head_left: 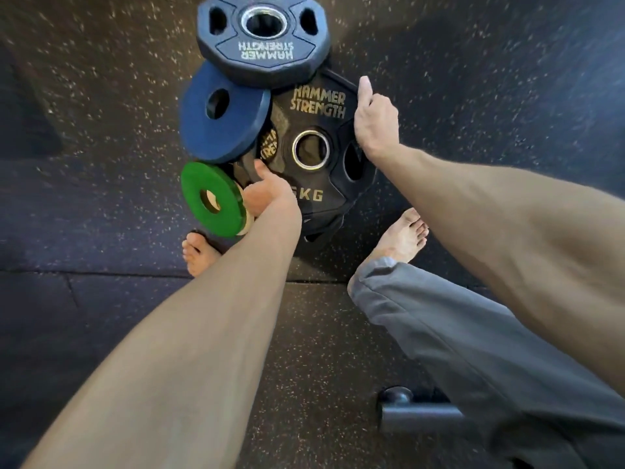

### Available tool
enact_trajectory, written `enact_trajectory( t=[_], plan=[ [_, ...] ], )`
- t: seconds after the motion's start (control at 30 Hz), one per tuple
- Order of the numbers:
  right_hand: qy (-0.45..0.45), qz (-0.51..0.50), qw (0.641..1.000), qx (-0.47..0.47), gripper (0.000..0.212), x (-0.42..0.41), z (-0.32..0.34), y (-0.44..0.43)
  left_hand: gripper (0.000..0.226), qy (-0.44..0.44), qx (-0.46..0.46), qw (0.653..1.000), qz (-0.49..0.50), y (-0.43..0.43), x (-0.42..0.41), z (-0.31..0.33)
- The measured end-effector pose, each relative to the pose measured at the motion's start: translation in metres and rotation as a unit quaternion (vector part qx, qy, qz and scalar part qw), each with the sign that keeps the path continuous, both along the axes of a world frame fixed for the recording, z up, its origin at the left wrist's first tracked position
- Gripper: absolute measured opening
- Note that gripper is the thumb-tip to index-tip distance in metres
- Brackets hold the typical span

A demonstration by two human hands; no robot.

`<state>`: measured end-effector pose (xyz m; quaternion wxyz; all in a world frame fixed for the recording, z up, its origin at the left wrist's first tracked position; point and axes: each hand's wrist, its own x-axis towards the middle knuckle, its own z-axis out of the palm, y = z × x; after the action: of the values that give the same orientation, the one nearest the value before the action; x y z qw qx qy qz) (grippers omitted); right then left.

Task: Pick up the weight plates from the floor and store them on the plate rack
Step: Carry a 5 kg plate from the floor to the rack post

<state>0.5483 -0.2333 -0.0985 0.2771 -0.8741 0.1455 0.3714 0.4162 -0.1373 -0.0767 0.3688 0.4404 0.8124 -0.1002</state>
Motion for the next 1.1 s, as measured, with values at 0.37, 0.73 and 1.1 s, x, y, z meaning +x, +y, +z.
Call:
enact_trajectory(
  t=[0.37,0.73,1.1],
  plan=[
    [-0.048,0.004,0.995,-0.084,0.067,-0.024,0.081,-0.004,0.069,0.034,-0.105,0.988,-0.105,0.031,-0.01,0.07],
    [-0.044,-0.055,0.992,-0.107,0.073,-0.009,0.261,-0.059,0.08,-0.027,-0.161,0.979,-0.119,0.003,0.03,0.258],
    [-0.177,-0.129,0.976,0.003,0.078,0.104,0.542,-0.072,0.076,-0.18,-0.024,0.983,-0.031,-0.017,0.151,0.542]
  ],
)
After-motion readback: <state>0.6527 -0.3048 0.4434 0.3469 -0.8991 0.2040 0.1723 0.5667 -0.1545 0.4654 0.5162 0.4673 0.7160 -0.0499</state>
